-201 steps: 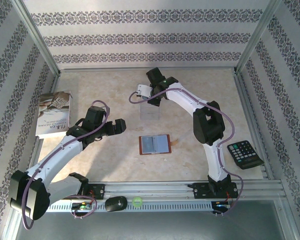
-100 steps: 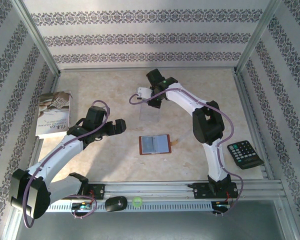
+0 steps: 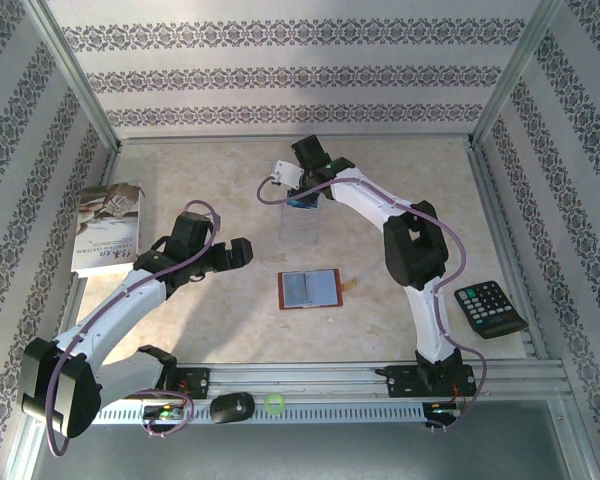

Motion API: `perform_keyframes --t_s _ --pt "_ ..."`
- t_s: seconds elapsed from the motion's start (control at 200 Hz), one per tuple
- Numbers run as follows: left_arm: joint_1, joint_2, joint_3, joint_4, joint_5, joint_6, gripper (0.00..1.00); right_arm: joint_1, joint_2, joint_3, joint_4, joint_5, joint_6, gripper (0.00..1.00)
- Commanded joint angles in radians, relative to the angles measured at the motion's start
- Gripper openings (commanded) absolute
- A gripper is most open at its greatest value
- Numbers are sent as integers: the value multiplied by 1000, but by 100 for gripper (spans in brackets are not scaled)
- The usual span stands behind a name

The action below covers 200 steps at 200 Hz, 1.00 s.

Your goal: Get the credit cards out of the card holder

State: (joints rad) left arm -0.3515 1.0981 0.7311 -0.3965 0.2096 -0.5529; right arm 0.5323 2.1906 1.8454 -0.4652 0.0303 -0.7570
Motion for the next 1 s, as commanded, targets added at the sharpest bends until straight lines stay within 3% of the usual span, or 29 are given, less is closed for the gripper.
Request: perform_keyframes --t_s 0.0,0.18,0.33,0.455,0.724,0.994 --pt "10 -35 2 30 7 -20 100 -2 -70 -17 129 61 111 43" --pt "12 -86 -50 147 9 -77 100 23 -184 -107 214 103 359 44" --pt "13 -116 -109 255 12 -141 100 49 -384 -371 267 37 759 48" --pt "18 -133 -150 316 37 -176 100 118 -521 -590 225 46 955 49" --pt "19 -157 -198 286 27 -152 100 323 -587 -850 62 -16 1137 49" --pt "20 -155 -234 271 32 -145 99 476 -494 -839 79 46 1144 50"
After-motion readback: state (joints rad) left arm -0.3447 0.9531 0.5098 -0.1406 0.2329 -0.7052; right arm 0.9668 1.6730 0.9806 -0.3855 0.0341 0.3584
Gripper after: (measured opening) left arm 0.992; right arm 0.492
